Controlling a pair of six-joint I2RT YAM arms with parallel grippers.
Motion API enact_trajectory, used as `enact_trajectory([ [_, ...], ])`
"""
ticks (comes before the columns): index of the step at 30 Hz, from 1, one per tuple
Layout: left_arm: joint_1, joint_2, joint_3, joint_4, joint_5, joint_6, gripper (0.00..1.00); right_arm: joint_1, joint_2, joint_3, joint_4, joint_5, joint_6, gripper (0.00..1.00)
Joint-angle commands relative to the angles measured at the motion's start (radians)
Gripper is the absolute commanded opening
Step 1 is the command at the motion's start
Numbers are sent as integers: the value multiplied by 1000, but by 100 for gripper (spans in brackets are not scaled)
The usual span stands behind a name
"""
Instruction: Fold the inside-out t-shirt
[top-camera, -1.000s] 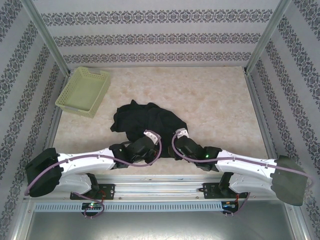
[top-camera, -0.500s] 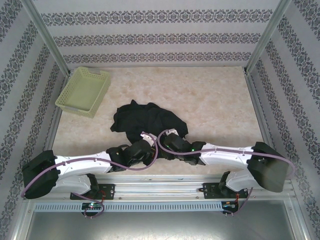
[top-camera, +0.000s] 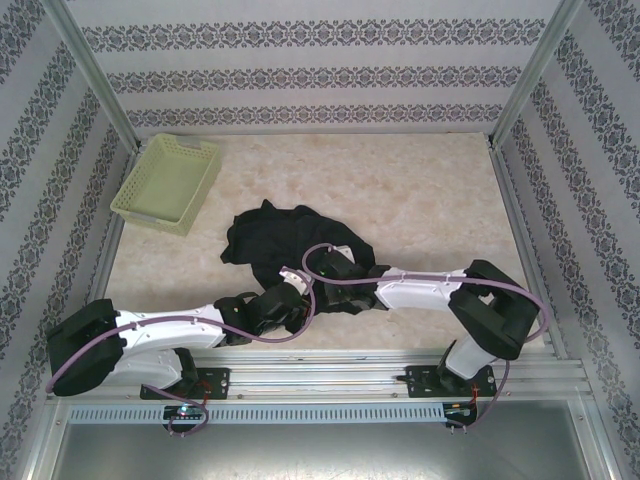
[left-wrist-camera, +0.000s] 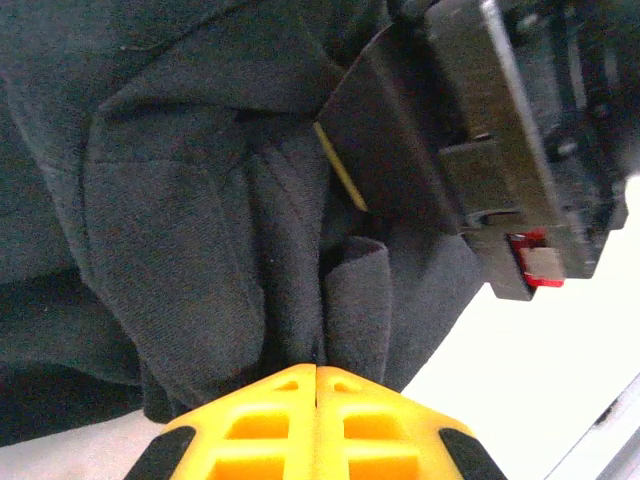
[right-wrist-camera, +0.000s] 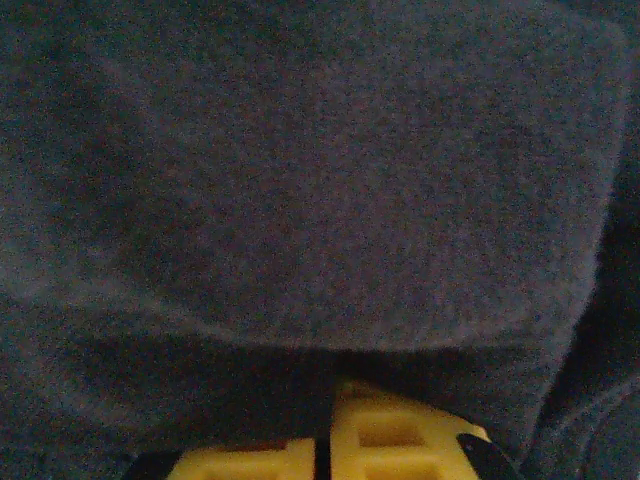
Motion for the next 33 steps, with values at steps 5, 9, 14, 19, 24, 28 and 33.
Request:
enact_trajectory([
  [5, 10, 56, 28, 7, -43, -32, 0, 2, -285, -114, 31, -19, -70, 0],
  [9, 24, 95, 46, 25, -39, -27, 0, -1, -411, -227, 93, -98, -65, 1],
  [14, 27, 129, 63, 31, -23, -21, 0, -4, -490, -319, 103, -95, -14, 1],
  [19, 27, 133, 84, 9, -4, 1, 0, -23, -523, -371, 125, -69, 35, 8],
  [24, 25, 144, 94, 13, 33, 23, 0, -19, -518, -290, -36, 12, 28, 30],
  [28, 25, 143, 85, 36, 56, 32, 0, 33, -541, -217, -140, 67, 24, 39],
  [33, 24, 134, 75, 57, 80, 35, 0, 99, -489, -139, -195, 83, 102, 39],
])
